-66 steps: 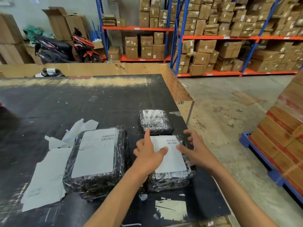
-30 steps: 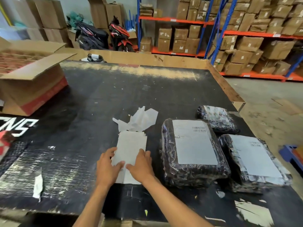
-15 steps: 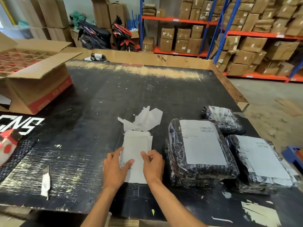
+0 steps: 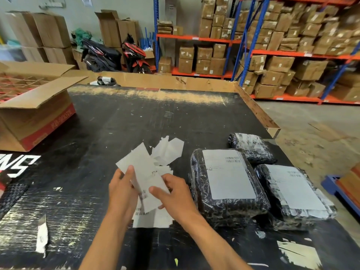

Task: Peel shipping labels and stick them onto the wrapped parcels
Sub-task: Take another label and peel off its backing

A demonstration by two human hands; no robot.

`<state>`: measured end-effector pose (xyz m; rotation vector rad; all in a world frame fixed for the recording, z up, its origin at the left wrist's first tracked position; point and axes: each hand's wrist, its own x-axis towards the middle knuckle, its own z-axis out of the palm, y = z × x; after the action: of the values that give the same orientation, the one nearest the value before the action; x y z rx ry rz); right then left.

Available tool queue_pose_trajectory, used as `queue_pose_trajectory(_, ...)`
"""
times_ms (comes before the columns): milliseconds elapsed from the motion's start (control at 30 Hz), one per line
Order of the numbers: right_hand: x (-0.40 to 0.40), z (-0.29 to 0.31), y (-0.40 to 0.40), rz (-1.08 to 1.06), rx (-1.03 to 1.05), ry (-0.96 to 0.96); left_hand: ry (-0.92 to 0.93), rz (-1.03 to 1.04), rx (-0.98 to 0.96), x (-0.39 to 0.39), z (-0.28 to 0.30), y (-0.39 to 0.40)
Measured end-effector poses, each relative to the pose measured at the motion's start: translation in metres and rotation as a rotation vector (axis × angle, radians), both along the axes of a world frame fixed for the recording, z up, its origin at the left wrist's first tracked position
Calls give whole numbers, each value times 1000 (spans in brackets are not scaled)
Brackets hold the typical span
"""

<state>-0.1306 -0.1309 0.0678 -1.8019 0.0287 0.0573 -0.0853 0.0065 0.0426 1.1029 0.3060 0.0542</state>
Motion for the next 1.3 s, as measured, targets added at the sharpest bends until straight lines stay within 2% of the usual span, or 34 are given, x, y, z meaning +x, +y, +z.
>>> queue_pose_trajectory(100, -2, 30, -16, -73, 40, -173, -49, -62, -163, 1, 16, -1)
queue_pose_trajectory(200, 2, 59, -40, -157, 83, -263, -131, -161, -202, -3, 29, -2)
queue_pose_trajectory(333, 13, 83, -83, -98, 190, -121, -211, -288, 16, -6, 46, 0)
queue_pose_trajectory(400, 20, 91, -103, -27, 131, -49, -280, -357, 129, -8, 57, -2)
queue_pose_trajectory(500, 30, 102, -125, 22, 56, -17, -340, -397, 179, -12, 71, -8)
queue_pose_trajectory(633, 34, 114, -144, 81, -9, -9, -358, -425, 137, -15, 79, -16)
queue_pose_trajectory(967, 36, 116, -164, 65, -62, 63, -322, -474, 148, -20, 89, -37)
queue_pose_trajectory(1300, 32, 113, -173, 74, -25, 105, -295, -548, 126, -22, 91, -48)
